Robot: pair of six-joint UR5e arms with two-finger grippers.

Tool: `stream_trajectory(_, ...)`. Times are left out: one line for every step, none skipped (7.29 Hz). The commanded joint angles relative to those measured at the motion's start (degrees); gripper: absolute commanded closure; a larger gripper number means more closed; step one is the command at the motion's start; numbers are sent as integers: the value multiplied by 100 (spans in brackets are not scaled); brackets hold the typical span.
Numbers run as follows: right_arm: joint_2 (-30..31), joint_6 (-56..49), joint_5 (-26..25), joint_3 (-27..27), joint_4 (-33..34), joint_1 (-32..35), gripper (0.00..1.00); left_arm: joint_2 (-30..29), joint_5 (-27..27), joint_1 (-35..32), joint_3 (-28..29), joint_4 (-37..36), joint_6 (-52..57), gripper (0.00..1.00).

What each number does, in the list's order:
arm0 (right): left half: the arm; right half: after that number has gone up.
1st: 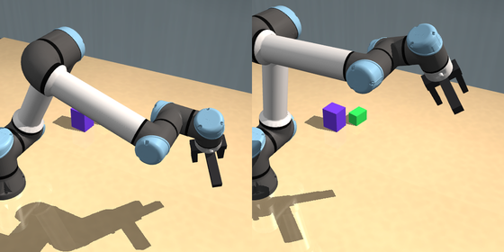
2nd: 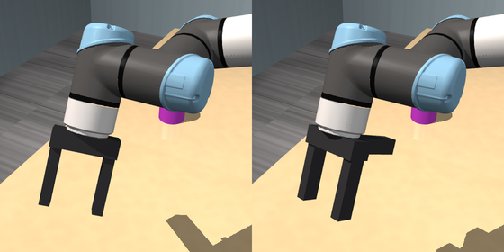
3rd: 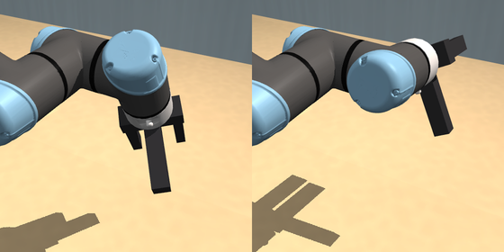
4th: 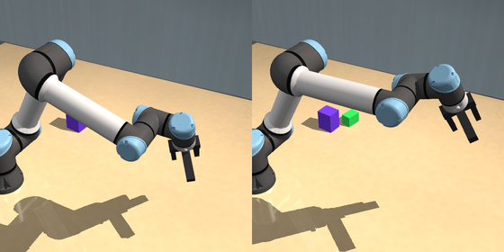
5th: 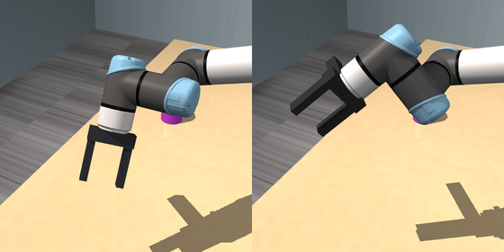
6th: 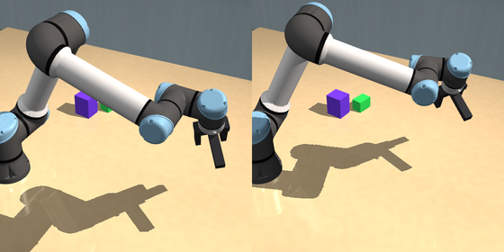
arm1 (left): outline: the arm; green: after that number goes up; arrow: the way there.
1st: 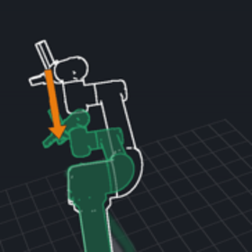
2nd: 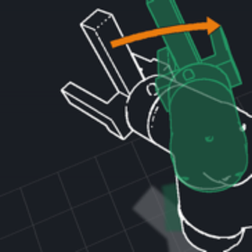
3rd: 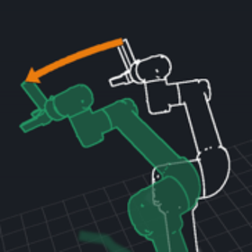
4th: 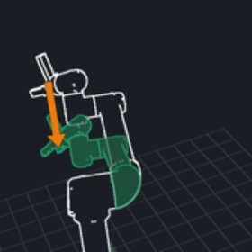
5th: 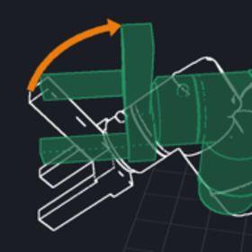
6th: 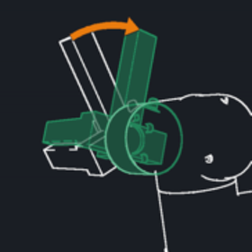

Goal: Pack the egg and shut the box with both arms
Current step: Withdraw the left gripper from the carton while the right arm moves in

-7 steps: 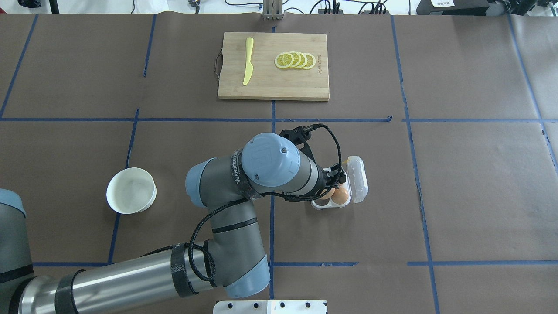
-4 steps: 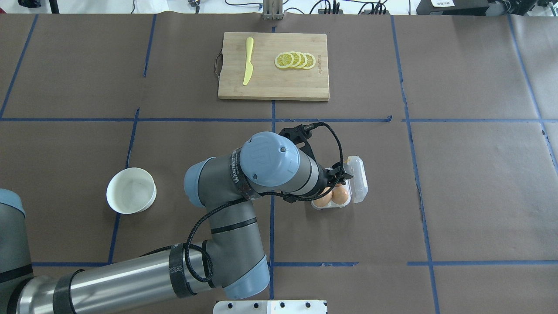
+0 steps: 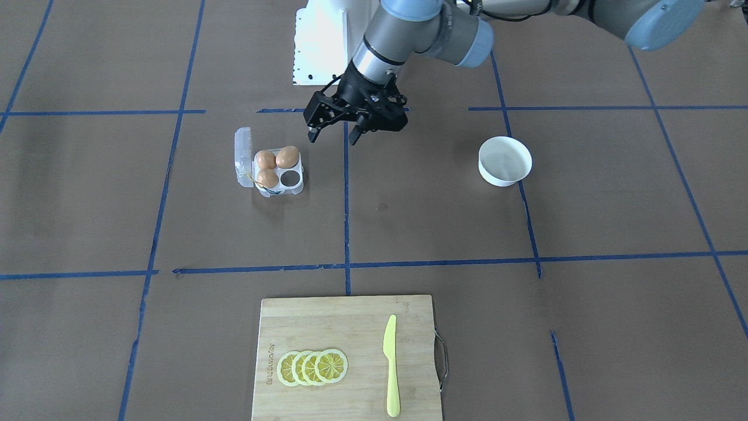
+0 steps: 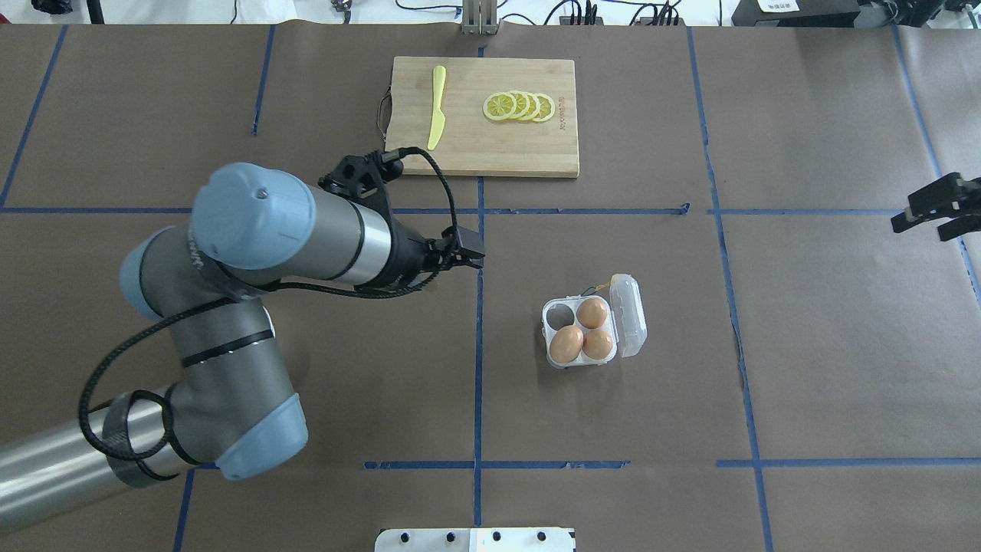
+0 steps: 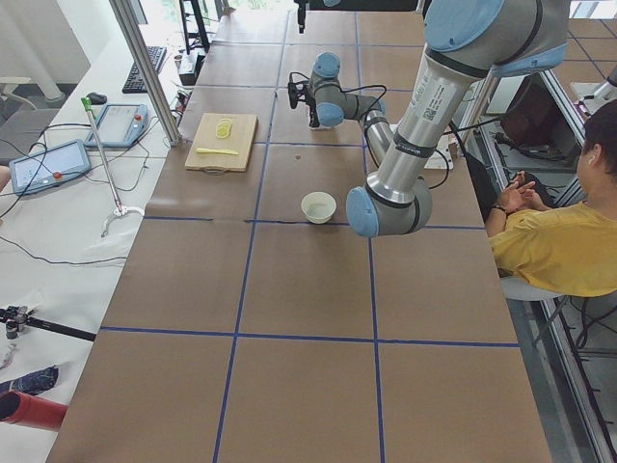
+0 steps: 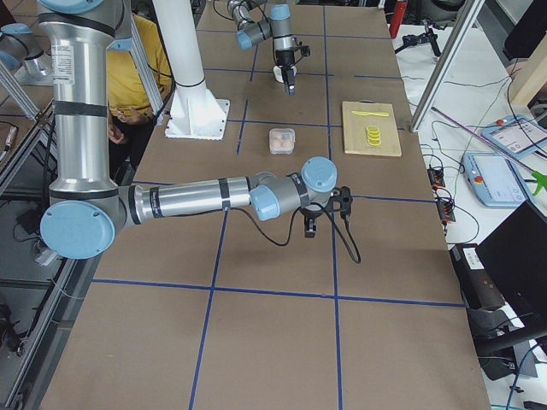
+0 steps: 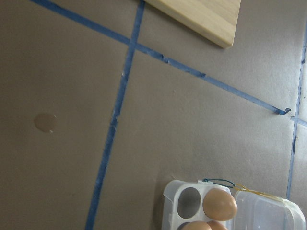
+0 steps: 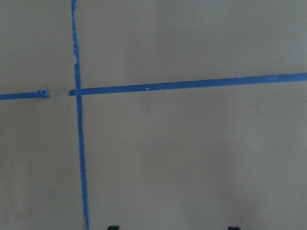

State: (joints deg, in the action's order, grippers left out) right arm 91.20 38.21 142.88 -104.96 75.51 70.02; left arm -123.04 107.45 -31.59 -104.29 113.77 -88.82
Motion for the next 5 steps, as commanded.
stream_trajectory(-224, 1561, -643, -813, -2, -1029, 18, 472, 380, -548, -302, 5, 564, 8)
stream_trajectory(-565, 2228, -1361, -894, -2, -1661, 7, 647, 512, -690, -372, 5, 802, 8)
stream_trajectory(-1047, 2983, -2386, -886, 16, -2520, 1, 762, 618, -882, -373, 14, 1013, 8)
stream_trajectory(-1487, 3530, -3449, -851, 25, -3364, 1, 833, 671, -997, -382, 14, 1120, 8)
stream_trajectory(-2022, 4083, -4069, -738, 103, -3851, 1, 869, 680, -1042, -382, 14, 1182, 8)
